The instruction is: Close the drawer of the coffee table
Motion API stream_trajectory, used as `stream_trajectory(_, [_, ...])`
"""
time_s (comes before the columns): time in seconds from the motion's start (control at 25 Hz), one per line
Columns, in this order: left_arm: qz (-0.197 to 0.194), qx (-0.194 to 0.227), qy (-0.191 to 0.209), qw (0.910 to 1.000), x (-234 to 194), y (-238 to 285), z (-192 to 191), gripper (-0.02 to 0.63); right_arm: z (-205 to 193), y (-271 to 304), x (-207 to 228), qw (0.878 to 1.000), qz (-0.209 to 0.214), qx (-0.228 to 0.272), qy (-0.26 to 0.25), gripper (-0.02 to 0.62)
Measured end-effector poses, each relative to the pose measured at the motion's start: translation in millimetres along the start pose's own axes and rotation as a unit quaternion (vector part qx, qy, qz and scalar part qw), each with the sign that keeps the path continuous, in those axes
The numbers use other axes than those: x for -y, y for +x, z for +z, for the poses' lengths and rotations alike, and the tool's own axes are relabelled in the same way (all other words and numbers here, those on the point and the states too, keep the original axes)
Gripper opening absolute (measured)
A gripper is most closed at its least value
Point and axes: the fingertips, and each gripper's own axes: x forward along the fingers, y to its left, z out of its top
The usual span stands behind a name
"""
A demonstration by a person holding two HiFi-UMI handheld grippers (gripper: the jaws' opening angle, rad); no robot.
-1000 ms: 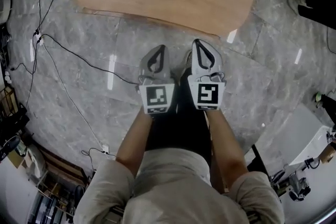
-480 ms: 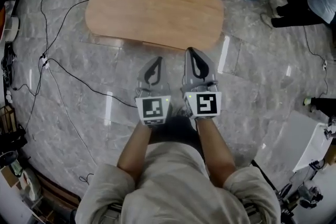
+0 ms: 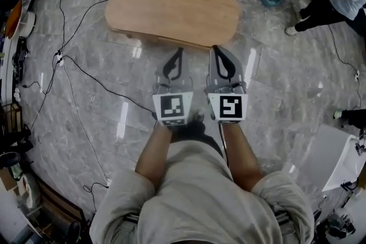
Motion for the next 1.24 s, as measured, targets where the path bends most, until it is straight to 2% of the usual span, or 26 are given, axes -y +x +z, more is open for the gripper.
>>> stream_trajectory(0.16, [0.008, 0.018, 0.021, 0.9996, 10, -41, 25, 0.021, 23, -30, -19, 0.999, 0.014, 0.023, -0.028, 0.006])
stream_trajectory(0.32, [0.005, 0.027, 0.028, 0.9992, 8, -62, 39, 0.021, 41, -47, -35, 0.999, 0.005, 0.031, -0.023, 0.006])
stream_trajectory(0.84, [-0.013, 0.049, 0.036, 0.9981, -1, -81, 64, 0.021, 75, -57, -44, 0.998, -0.02, 0.043, -0.037, 0.006])
stream_trajectory(1.24, [-0.02, 0.051, 0.036, 0.9978, -28, -79, 68, 0.021, 87, -32, -75, 0.998, -0.01, 0.042, -0.051, 0.006])
